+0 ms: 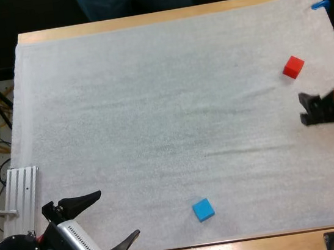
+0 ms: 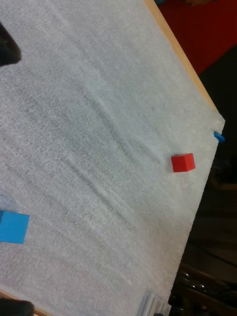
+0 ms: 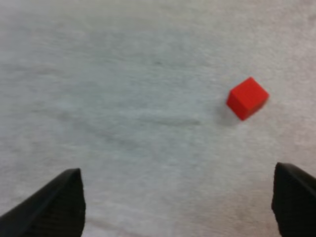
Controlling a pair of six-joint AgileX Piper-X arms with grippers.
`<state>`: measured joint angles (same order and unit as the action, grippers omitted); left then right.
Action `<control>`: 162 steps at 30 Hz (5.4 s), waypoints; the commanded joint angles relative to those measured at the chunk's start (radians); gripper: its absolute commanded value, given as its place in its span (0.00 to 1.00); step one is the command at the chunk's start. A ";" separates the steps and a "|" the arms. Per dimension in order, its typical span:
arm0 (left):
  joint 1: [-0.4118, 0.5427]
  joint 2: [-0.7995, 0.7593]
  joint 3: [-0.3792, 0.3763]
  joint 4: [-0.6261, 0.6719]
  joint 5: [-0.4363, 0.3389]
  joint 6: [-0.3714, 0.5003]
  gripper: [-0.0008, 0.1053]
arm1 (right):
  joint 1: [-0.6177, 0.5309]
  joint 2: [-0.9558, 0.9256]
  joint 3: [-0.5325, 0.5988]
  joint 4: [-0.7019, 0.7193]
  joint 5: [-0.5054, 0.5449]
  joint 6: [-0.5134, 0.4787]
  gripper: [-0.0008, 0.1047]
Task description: Stack red cube on blue cube
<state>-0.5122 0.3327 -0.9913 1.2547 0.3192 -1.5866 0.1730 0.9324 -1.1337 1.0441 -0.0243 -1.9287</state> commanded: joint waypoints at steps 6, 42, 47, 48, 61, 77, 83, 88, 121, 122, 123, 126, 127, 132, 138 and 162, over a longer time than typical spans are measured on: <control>-0.005 0.002 -0.007 0.001 0.007 -0.002 0.83 | 0.002 0.207 -0.088 -0.047 0.119 -0.012 0.72; -0.005 0.002 -0.007 0.001 0.007 -0.008 0.83 | -0.159 1.089 -0.487 -0.119 0.065 0.116 0.72; -0.005 0.002 -0.007 0.001 -0.002 -0.008 0.83 | -0.159 1.136 -0.487 -0.122 0.065 0.116 0.72; -0.005 0.002 -0.007 0.001 -0.004 -0.008 0.83 | -0.159 1.137 -0.487 -0.121 0.065 0.116 0.72; -0.005 0.002 -0.007 0.001 -0.010 -0.008 0.83 | -0.159 1.144 -0.515 -0.032 0.065 0.124 0.24; -0.005 0.002 -0.007 0.035 -0.010 -0.008 0.83 | -0.146 0.820 -0.550 0.124 0.034 0.128 0.24; -0.005 0.002 -0.007 0.060 -0.039 -0.008 0.83 | -0.073 0.679 -0.550 0.155 0.034 0.132 0.24; -0.005 0.002 -0.007 0.085 -0.075 -0.008 0.83 | 0.041 0.595 -0.550 0.198 0.034 0.138 0.24; -0.005 0.002 -0.007 0.085 -0.107 -0.064 0.83 | 0.916 0.372 -0.049 0.101 0.111 0.588 0.24; -0.005 0.002 -0.007 0.085 -0.107 -0.064 0.83 | 0.916 0.372 -0.033 0.079 0.103 0.588 0.24; -0.005 0.002 -0.007 0.085 -0.107 -0.064 0.83 | 0.916 0.374 -0.021 0.056 0.099 0.588 0.24; -0.005 0.002 -0.007 0.085 -0.105 -0.064 0.83 | 0.916 0.374 -0.005 0.022 0.094 0.588 0.24; -0.005 0.002 -0.007 0.085 -0.105 -0.064 0.83 | 0.916 0.374 -0.002 0.017 0.094 0.588 0.24; -0.005 0.002 -0.007 0.085 -0.102 -0.070 0.83 | 0.916 0.383 0.020 0.000 0.083 0.588 0.24; -0.005 0.002 0.012 0.085 -0.100 -0.076 0.83 | 0.940 0.455 0.020 -0.033 0.047 0.586 0.24; -0.005 0.002 0.018 0.088 -0.099 -0.081 0.83 | 0.995 0.557 0.171 -0.233 0.056 0.603 0.24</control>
<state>-0.5122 0.3327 -0.9718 1.3373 0.2157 -1.6605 1.1671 1.4912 -0.9588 0.8367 0.0336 -1.3243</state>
